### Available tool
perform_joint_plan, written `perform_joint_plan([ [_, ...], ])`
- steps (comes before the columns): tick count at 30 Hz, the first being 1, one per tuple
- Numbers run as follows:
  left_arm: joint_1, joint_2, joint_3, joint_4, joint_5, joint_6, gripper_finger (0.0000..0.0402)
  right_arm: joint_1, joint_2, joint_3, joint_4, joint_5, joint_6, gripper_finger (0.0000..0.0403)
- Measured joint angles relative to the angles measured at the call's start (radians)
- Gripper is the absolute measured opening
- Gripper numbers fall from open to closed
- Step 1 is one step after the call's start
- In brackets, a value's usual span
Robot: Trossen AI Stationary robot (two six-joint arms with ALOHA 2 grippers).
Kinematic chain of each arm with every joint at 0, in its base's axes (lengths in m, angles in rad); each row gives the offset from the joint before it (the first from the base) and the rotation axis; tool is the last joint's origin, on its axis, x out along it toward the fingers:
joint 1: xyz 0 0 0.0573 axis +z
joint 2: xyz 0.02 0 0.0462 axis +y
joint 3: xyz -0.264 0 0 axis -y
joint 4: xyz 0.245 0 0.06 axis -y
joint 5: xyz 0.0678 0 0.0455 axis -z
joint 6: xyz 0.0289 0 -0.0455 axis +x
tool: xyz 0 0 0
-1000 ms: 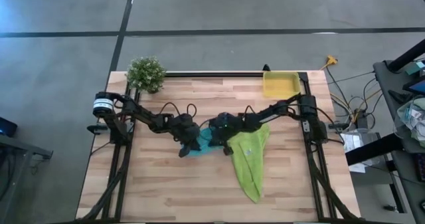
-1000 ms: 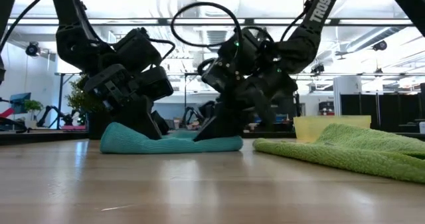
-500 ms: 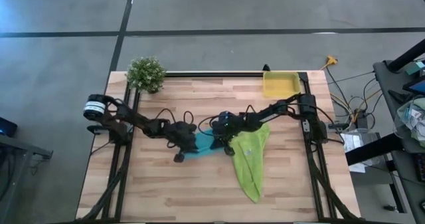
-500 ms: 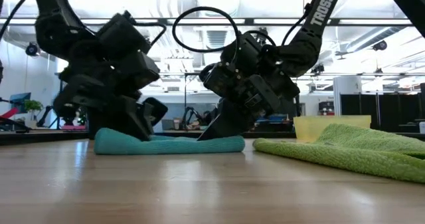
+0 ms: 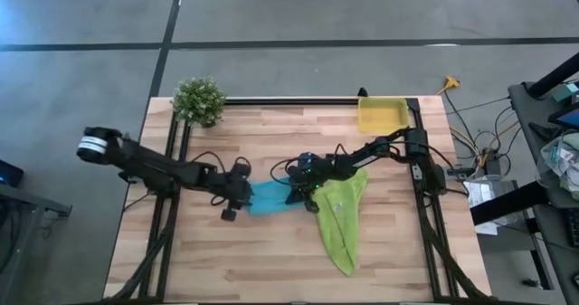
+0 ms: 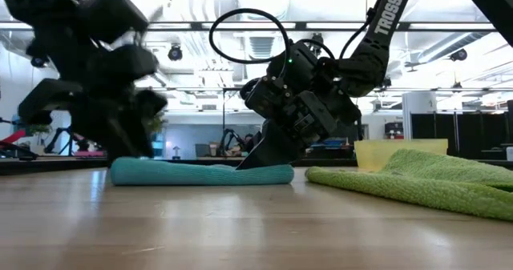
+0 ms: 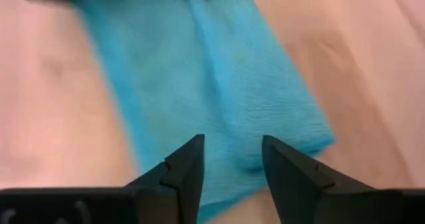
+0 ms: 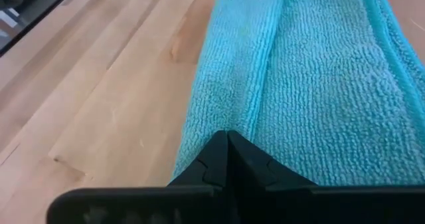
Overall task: Roll microfiber towels into tight, uniform cylinder then place into a basket
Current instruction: Roll the blue microfiber towel
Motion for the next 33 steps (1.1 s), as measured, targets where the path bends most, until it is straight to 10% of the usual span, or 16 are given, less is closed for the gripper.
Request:
perform_joint_plan([
  [9,-0.274,-0.09,-0.025,0.048,-0.339,0.162,0.0136,0.0,0.0,-0.002,0.005,-0.003,0.0,0.0009],
  [21,-0.551,0.36,0.104,0.189,-0.866,0.589,0.0138,0.001,0.002,-0.003,0.013,-0.007,0.018,0.0009],
  [33,-0.559,0.256,0.199,-0.346,-0.791,0.592,0.0173,0.002,0.002,-0.013,0.032,-0.006,0.025,0.0009],
])
